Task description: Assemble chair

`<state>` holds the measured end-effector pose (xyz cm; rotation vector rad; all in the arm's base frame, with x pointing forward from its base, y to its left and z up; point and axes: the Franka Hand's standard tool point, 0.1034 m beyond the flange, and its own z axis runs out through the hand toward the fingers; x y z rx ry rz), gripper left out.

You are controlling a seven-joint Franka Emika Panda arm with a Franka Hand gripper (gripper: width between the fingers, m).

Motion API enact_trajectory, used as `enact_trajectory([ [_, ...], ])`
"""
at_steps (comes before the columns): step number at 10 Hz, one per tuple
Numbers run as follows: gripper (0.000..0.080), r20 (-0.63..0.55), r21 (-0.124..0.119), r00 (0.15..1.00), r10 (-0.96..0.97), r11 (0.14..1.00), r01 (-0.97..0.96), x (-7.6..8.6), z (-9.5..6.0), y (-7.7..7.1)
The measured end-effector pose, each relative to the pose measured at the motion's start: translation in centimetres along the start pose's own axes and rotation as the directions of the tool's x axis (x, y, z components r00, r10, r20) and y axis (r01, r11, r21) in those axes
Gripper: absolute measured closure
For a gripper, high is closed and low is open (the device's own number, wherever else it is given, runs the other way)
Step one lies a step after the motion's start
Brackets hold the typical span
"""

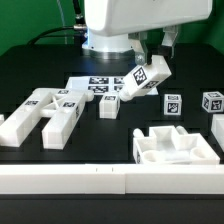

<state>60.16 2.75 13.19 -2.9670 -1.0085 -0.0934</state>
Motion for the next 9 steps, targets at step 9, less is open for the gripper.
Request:
enact_trajectory([
  [9,0.0499,0.005,0.088,0.982,0.189,0.978,-0.188,1.81,0.66,-0.02],
])
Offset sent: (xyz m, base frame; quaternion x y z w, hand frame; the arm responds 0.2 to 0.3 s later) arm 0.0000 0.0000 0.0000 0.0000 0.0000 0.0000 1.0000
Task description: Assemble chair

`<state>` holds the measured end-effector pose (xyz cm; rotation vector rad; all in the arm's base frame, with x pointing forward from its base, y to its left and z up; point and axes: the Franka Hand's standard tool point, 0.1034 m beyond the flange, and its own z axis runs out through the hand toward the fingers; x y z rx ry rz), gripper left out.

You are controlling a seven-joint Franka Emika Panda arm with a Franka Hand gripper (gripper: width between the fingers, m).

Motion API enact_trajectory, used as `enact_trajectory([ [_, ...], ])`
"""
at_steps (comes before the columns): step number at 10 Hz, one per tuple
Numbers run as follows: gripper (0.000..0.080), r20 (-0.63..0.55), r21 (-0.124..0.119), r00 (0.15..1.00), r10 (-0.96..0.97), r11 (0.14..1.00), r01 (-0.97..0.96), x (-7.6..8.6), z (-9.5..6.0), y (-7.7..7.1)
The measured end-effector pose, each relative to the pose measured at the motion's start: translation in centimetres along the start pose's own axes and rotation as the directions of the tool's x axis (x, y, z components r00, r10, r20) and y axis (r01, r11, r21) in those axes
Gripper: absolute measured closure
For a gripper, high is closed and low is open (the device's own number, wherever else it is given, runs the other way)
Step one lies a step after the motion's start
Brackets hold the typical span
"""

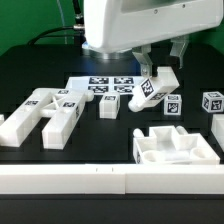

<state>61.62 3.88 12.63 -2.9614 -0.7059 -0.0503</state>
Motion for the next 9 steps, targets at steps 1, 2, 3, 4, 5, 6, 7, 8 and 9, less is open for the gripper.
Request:
enact_trajectory([
  [1,0.0499,-0.001,0.037,0.999,0.039,0.999,-0.039,1.5,-0.7,-0.2],
  [2,0.0499,-0.071,0.051,0.993,0.093,0.995,-0.089,2.7,-1.4,0.5],
  [3,0.0499,-0.132,0.017,0.987,0.096,0.995,-0.095,3.3,-1.8,1.3],
  [4,0.0499,-0.206,-0.029,0.976,0.076,0.996,-0.084,3.2,-1.7,2.1],
  [5,0.0499,-0.257,-0.069,0.964,0.066,0.994,-0.086,2.7,-1.5,2.9],
  [6,0.0499,-0.297,-0.078,0.951,0.087,0.99,-0.115,2.4,-1.4,3.3],
  [7,0.0499,-0.31,-0.035,0.94,0.143,0.986,-0.162,2.2,-1.1,3.0],
  [8,0.0499,-0.295,0.005,0.94,0.172,0.984,-0.179,2.8,-1.1,2.5],
  [9,0.0499,-0.294,0.036,0.931,0.215,0.976,-0.214,3.9,-1.3,2.5],
])
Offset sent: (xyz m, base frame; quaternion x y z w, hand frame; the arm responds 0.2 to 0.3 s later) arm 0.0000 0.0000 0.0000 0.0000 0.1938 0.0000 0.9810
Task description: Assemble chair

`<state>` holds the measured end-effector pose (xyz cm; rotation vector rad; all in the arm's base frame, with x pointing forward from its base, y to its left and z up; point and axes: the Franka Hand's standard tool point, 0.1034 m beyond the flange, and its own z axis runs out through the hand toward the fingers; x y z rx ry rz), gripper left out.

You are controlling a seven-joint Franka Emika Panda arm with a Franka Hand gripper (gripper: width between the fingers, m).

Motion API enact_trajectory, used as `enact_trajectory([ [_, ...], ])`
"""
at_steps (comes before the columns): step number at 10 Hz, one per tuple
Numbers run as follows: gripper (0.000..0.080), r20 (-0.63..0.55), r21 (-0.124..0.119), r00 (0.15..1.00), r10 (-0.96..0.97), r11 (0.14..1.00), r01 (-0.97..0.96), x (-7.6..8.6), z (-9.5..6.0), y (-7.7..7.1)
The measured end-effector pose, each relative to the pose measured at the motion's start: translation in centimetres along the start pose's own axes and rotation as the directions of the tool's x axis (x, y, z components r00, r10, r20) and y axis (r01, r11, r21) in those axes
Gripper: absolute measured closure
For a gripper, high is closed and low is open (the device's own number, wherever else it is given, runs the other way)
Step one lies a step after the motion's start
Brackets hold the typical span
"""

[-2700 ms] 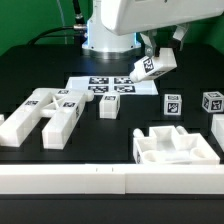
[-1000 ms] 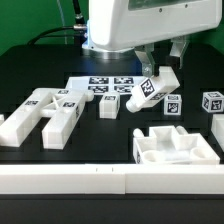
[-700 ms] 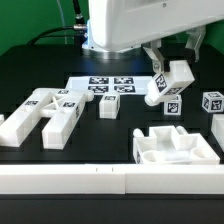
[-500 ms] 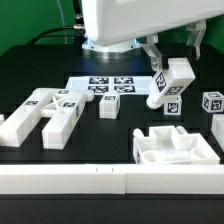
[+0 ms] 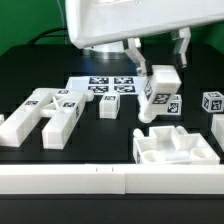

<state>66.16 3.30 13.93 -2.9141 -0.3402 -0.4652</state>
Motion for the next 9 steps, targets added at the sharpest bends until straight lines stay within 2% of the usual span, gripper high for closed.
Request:
enact_trajectory([
  [1,0.0499,-0.006,0.002,0.999,0.046,0.999,-0.046,0.8,0.2,-0.7],
  [2,0.0499,0.015,-0.02,0.998,0.055,0.998,-0.055,1.0,0.5,-1.9],
  [5,0.0499,0.007,-0.027,0.999,0.039,0.999,-0.039,0.8,0.6,-1.5],
  [6,0.0499,-0.004,-0.03,0.999,0.052,0.998,-0.052,0.2,1.0,-1.3],
  [7,0.0499,0.0,-0.021,0.998,0.064,0.998,-0.064,0.4,1.6,-1.8],
  [9,0.0499,-0.021,0.004,0.996,0.082,0.997,-0.082,2.0,2.3,-2.5],
])
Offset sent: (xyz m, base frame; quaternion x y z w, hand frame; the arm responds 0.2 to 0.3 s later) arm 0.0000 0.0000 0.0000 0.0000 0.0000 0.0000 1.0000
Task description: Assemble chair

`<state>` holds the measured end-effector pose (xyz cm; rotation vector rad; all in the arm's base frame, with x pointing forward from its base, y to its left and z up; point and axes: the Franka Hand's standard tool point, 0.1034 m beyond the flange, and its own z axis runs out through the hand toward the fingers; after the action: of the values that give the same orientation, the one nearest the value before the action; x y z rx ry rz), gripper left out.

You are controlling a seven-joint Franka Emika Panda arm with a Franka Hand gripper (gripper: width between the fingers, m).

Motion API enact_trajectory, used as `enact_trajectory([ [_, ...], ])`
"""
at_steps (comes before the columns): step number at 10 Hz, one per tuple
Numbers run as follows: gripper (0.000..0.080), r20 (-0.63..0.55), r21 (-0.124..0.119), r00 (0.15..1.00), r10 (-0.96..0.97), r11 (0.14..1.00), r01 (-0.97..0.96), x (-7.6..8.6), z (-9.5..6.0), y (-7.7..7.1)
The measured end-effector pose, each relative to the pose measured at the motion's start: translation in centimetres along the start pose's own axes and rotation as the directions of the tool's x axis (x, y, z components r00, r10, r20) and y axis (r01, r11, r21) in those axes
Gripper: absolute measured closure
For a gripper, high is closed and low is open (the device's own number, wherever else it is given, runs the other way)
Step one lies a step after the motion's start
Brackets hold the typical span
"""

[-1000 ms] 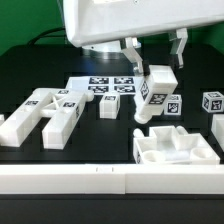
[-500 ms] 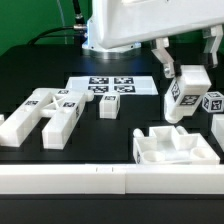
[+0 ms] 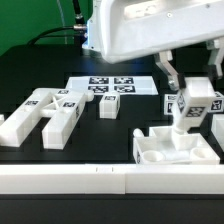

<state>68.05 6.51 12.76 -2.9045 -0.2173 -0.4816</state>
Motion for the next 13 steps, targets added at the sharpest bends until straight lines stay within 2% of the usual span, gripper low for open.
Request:
enact_trajectory([
  [1,0.0499,-0.012,0.005,1.0,0.006,1.0,-0.006,1.0,-0.1,-0.2],
  [3,0.0499,-0.017,-0.001,1.0,0.001,1.0,-0.001,0.9,0.0,-0.1],
  [4,0.0499,-0.044,-0.016,0.999,0.0,1.0,0.0,1.1,-0.1,0.3],
  [5,0.0499,-0.044,-0.014,0.999,0.008,1.0,-0.009,1.0,-0.1,0.4],
  [6,0.0499,-0.068,-0.004,0.997,0.048,0.999,-0.048,1.0,-0.4,1.2],
  [7,0.0499,-0.136,-0.026,0.99,0.041,0.999,-0.045,1.5,-0.7,1.5],
  [8,0.0499,-0.229,-0.07,0.973,-0.004,0.997,-0.012,1.8,-1.1,1.7],
  [9,0.0499,-0.284,-0.09,0.959,-0.012,0.996,-0.014,2.0,-1.5,2.0],
  [11,0.0499,-0.287,-0.08,0.958,0.003,0.996,-0.027,1.7,-1.1,2.0],
  [13,0.0499,-0.289,-0.081,0.957,0.004,0.996,-0.028,1.6,-1.1,2.0],
])
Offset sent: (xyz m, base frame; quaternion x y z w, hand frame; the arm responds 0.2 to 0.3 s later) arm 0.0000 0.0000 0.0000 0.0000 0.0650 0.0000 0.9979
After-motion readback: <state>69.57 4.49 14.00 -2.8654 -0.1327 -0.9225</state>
